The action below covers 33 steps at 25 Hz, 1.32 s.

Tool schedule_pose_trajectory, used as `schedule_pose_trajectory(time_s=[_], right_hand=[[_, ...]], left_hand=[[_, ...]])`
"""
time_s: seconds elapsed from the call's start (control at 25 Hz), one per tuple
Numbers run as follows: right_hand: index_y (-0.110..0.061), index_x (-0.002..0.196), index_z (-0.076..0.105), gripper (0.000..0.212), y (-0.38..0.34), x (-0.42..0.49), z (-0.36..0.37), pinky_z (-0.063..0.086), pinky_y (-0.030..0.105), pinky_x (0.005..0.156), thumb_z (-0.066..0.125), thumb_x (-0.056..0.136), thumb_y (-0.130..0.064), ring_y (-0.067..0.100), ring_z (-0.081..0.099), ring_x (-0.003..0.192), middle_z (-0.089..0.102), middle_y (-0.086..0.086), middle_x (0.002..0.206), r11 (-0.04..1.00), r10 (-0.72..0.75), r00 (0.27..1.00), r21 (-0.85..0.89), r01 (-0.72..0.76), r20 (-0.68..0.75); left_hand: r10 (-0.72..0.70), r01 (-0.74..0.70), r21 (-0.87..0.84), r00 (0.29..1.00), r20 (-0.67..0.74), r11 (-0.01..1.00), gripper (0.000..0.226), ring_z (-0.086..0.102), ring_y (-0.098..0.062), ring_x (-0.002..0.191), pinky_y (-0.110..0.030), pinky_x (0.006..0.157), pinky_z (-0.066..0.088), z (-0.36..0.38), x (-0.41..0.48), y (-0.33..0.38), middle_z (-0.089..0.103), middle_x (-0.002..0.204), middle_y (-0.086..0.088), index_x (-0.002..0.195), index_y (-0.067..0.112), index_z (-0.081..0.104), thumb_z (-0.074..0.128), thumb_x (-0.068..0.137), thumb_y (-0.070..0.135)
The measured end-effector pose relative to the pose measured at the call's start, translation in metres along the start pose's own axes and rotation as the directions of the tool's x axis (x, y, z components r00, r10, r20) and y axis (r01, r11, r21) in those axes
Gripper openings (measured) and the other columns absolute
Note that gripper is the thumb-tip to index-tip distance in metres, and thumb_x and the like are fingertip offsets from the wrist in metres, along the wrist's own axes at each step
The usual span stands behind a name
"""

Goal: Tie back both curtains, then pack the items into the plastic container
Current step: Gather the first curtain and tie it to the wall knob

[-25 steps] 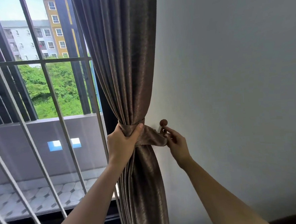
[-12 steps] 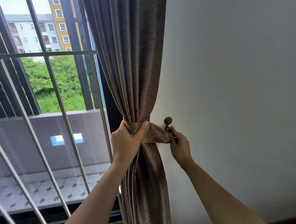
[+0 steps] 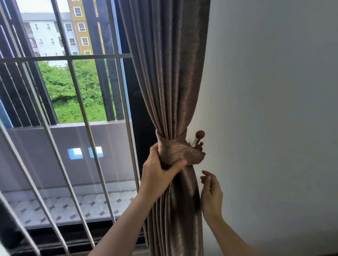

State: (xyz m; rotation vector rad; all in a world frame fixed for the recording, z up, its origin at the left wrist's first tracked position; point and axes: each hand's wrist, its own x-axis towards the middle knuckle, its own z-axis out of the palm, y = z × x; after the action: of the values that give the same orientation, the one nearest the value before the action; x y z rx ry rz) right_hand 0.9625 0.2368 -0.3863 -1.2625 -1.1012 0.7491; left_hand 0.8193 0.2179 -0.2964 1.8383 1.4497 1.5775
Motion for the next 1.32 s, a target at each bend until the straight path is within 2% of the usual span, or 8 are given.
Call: schedule_pose_trajectory(time_s=[0.12,0.32,0.48,0.72,0.96,1.04,1.16,1.32], right_hand=[[-0.027,0.118,0.054,0.026,-0.011,-0.01,-0.008,0.045,0.02,0.095,0.041,0.096,-0.033,-0.003,0.054,0.107,0.059,-0.009,0.118,0.986,-0.168,0.959,0.025,0.167,0.228],[-0.019,0.135,0.045,0.06,-0.021,-0.006,-0.02,0.034,0.015,0.094,0.058,0.085,-0.05,0.004,0.045,0.11,0.044,-0.011,0.122,0.749,-0.317,0.842,-0.43,0.505,0.437],[-0.011,0.118,0.058,0.032,-0.035,-0.005,-0.012,0.048,0.021,0.074,0.057,0.092,-0.028,0.015,0.059,0.079,0.065,0.004,0.103,0.706,-0.311,0.877,-0.529,0.471,0.366],[-0.022,0.081,0.054,0.02,-0.052,-0.014,-0.031,0.038,0.01,0.053,0.045,0.093,-0.008,0.0,0.054,0.056,0.055,-0.009,0.068,0.822,-0.134,0.747,-0.348,0.451,0.651],[-0.016,0.108,0.067,0.023,-0.097,0.024,-0.082,0.053,0.019,0.078,0.064,0.086,-0.013,0.001,0.066,0.077,0.065,-0.012,0.097,0.728,-0.47,0.761,-0.291,0.62,0.447],[-0.017,0.11,0.065,0.023,-0.13,0.042,-0.088,0.052,0.018,0.081,0.063,0.087,-0.014,0.006,0.064,0.085,0.065,-0.007,0.103,0.589,-0.644,0.634,-0.251,0.768,0.429],[-0.022,0.132,0.049,0.051,-0.163,0.063,-0.073,0.046,0.026,0.093,0.063,0.084,-0.035,0.011,0.055,0.107,0.057,-0.003,0.126,0.374,-0.428,0.459,-0.31,0.874,0.778],[-0.017,0.132,0.046,0.05,-0.168,0.078,-0.045,0.05,0.038,0.091,0.061,0.087,-0.033,0.021,0.054,0.112,0.047,0.004,0.136,0.261,-0.293,0.427,-0.358,0.896,0.855]], left_hand=[[-0.107,0.076,0.167,0.977,0.182,0.983,0.064,0.057,0.0,0.091,-0.007,0.072,0.044,-0.001,-0.037,-0.038,0.057,0.104,0.014,0.131,0.02,0.039,0.07,0.079,0.041],[-0.081,0.078,0.319,0.997,-0.003,0.945,0.023,0.062,-0.012,0.067,-0.025,0.062,0.052,0.003,-0.063,-0.05,0.061,0.076,0.005,0.101,0.011,0.056,0.061,0.088,0.029],[-0.037,0.023,0.381,0.999,0.031,0.924,0.023,0.061,-0.018,0.062,-0.027,0.057,0.045,0.015,-0.074,-0.033,0.052,0.068,0.007,0.086,0.014,0.048,0.061,0.087,0.033],[-0.049,0.055,0.503,0.998,-0.026,0.863,0.022,0.064,-0.032,0.065,-0.028,0.053,0.041,0.02,-0.086,-0.028,0.059,0.074,-0.006,0.087,0.007,0.05,0.063,0.087,0.025],[0.185,-0.158,0.255,0.979,-0.087,0.954,0.038,0.061,-0.002,0.07,-0.019,0.054,0.053,-0.002,-0.066,-0.009,0.058,0.09,0.012,0.104,0.016,0.052,0.055,0.084,0.048],[0.361,-0.312,0.275,0.921,-0.148,0.909,0.033,0.06,-0.006,0.082,-0.021,0.06,0.055,-0.015,-0.038,0.018,0.057,0.1,0.007,0.109,0.013,0.055,0.053,0.085,0.036],[0.463,-0.445,0.459,0.883,0.08,0.769,0.036,0.054,-0.009,0.096,-0.027,0.065,0.055,-0.029,0.003,0.05,0.06,0.107,0.006,0.114,0.015,0.058,0.051,0.081,0.028],[0.383,-0.461,0.587,0.886,0.261,0.666,0.036,0.054,-0.014,0.103,-0.033,0.078,0.049,-0.03,0.027,0.054,0.06,0.109,0.005,0.117,0.017,0.058,0.057,0.084,0.032]])
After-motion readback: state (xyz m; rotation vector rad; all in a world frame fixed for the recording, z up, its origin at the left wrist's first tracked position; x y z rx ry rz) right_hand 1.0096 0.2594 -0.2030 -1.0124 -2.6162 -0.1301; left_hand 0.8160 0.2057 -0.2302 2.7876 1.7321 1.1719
